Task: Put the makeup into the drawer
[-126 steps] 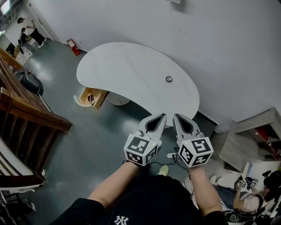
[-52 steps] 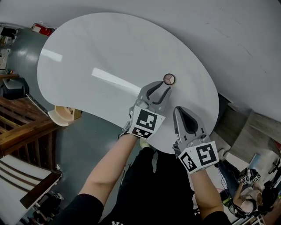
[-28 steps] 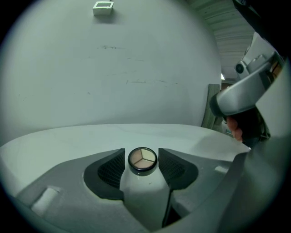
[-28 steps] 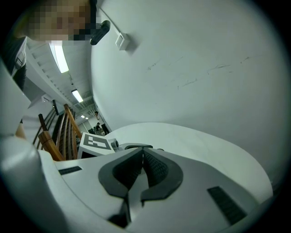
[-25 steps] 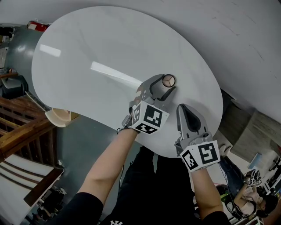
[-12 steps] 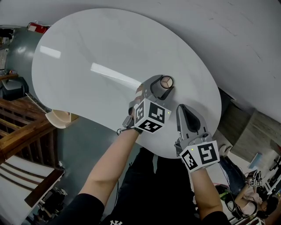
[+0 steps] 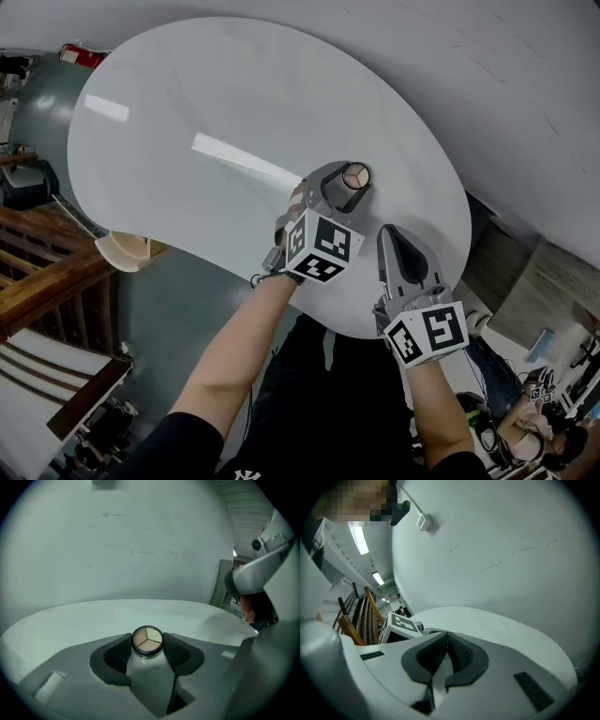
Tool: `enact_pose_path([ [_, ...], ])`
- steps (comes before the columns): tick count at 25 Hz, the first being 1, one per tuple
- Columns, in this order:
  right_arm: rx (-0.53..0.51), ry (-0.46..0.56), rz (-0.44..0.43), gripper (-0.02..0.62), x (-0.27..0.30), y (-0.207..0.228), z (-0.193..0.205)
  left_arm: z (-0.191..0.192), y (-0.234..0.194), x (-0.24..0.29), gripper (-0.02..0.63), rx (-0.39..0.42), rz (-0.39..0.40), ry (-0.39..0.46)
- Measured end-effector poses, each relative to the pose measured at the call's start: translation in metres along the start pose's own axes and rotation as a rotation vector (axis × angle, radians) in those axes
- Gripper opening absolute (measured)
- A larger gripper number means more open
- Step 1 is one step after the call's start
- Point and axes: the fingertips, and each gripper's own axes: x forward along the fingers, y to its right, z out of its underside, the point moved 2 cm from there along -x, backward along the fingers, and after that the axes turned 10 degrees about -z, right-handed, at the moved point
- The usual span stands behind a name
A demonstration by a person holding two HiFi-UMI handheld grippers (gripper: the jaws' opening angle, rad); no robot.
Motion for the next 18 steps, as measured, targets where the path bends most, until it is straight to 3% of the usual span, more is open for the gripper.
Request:
enact_pose_path([
  [9,-0.018,-0.008,-0.019,0.015,0.005,-0.018,-0.005,0.000,-0.018,-0.026,0.216,-0.051,-0.033,0.023],
  [18,-0.086,-0.009,-0.104,0.015,0.020,-0.071,-0.014,-0.003,-0.041,-0.084,0.216,-0.113,-0.097,0.068],
])
